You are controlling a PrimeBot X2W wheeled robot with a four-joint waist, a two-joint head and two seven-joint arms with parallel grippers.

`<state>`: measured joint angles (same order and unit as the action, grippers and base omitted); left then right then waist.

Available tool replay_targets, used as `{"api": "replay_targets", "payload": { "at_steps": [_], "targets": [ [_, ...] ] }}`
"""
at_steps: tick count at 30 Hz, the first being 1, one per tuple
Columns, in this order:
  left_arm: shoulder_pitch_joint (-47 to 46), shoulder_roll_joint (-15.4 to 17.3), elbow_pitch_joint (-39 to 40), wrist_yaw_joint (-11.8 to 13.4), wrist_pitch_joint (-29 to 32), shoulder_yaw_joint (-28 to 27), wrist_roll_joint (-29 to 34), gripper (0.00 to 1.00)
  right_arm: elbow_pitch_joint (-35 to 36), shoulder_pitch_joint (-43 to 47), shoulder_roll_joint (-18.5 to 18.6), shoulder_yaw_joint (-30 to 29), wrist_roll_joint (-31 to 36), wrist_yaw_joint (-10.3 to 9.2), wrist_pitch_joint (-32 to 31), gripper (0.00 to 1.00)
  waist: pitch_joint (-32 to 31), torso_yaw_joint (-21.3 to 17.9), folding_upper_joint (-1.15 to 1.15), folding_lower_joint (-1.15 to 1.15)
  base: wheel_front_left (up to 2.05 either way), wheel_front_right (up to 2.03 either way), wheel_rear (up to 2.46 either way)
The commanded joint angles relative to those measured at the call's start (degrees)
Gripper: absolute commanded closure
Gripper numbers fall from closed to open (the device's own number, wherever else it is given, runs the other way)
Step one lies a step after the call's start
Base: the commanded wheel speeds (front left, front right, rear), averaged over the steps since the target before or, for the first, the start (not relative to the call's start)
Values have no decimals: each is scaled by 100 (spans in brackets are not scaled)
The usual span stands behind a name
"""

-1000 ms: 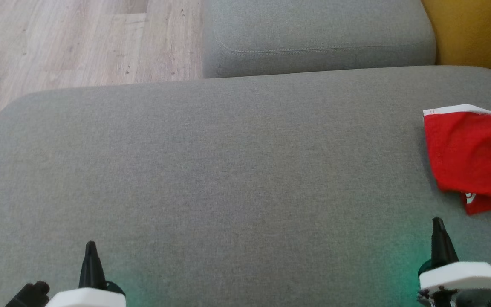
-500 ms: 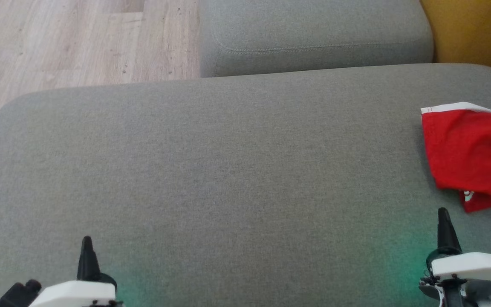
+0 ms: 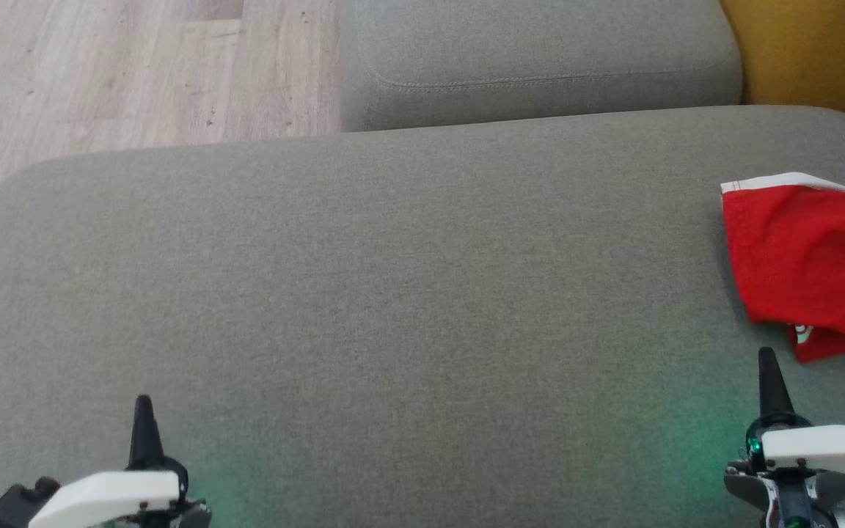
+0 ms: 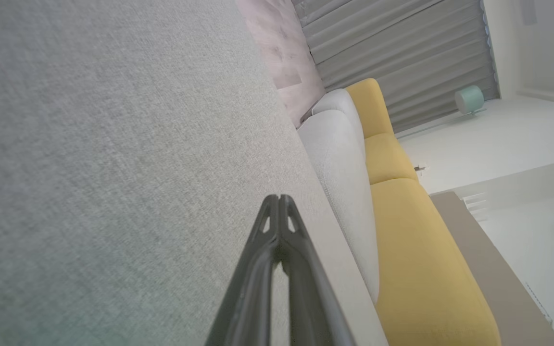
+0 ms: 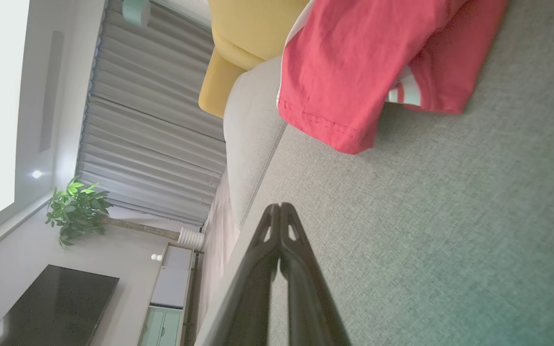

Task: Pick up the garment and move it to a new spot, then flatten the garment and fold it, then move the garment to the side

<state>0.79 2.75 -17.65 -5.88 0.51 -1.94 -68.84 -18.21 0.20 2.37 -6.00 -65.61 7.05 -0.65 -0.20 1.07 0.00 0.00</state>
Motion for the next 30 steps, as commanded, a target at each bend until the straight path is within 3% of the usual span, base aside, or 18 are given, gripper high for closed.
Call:
{"api": "replay_targets", "payload": {
  "at_steps": [1,30],
  "targets": [
    [-361,14,222,-42,43,-189,-162,100,226,-321,39,60,-199,32,-54,100,2,-4,0,0,0,0,0],
    [-658,13,341,-146,531,-427,-2065,100,395,-600,49,-39,-2353,43,-519,100,33,-94,0,0,0,0,0]
  ]
}}
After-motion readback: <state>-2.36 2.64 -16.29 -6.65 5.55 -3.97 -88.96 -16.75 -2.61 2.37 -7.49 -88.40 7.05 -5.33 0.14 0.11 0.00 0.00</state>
